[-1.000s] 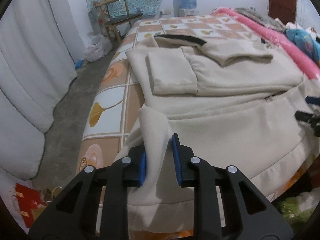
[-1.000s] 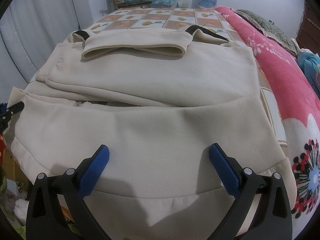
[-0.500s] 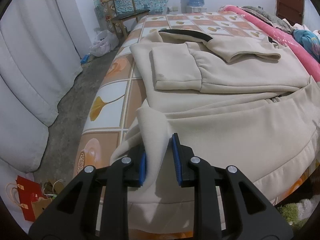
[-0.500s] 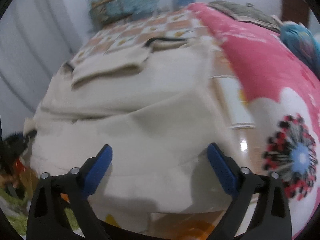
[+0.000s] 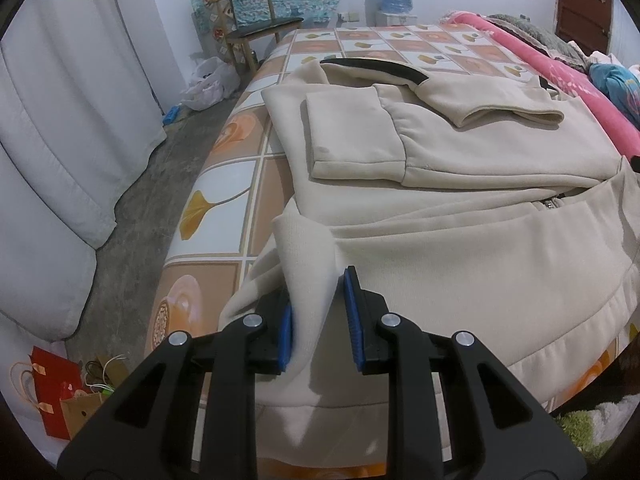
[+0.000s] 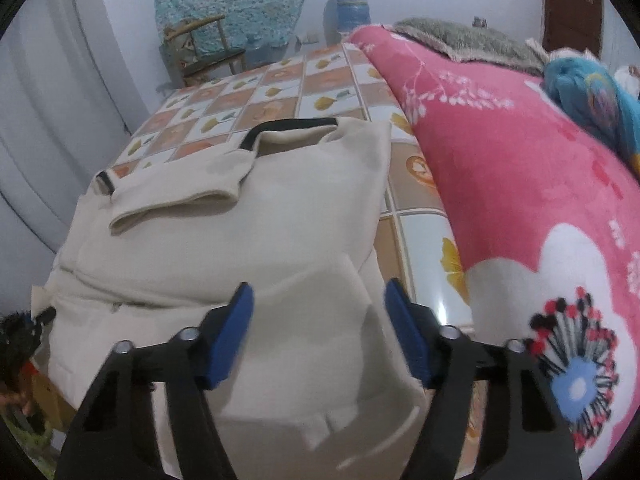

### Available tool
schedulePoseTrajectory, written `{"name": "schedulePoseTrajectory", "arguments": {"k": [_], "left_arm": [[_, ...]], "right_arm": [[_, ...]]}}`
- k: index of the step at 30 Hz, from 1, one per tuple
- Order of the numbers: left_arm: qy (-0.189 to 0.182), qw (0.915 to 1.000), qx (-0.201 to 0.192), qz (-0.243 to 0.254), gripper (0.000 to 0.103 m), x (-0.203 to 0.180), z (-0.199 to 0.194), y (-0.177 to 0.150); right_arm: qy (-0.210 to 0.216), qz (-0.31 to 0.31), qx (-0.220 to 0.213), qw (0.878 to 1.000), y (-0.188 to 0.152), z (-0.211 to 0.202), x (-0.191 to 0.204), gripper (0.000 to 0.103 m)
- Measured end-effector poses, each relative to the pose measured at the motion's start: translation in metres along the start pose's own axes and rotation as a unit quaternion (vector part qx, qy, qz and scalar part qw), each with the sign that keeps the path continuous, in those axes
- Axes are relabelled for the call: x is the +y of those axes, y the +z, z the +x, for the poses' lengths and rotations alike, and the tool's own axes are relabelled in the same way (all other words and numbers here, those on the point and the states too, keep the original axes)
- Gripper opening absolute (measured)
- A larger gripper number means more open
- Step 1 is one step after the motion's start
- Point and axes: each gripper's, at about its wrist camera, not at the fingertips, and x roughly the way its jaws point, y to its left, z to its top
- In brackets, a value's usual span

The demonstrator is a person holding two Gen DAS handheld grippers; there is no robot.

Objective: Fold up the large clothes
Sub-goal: 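Grasp the opposite side edge with the right tool while the left tool holds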

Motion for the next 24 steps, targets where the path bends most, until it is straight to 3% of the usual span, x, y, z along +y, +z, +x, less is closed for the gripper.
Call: {"name": "schedulePoseTrajectory", "arguments": {"k": [8,12,18,24], "left_arm": [[-0.002,1.0,0.0,-0.004,0.022,0.0,0.0,0.0],[-0.002,1.0,0.0,-0.004,0.022,0.001,0.0,0.001],[-0.002,1.0,0.0,-0.003,0.022,0.001,0.0,0.001],[-0.002,1.0,0.0,-0.005,0.022,0.001,0.0,0.001]], "right_arm": [[0.02,0.011,0.037,0.999,-0.008,0.015,-0.007,0.055],[0.014,0.004,0.052,0.999,-0.017,0.006,-0.012,0.046],[0.018,0.014,0.051,0.998,-0.013,0.002,-0.024,0.045],[0.038,0.023,0.08,0.996,-0.012,-0.002,-0.035,0.046]]}}
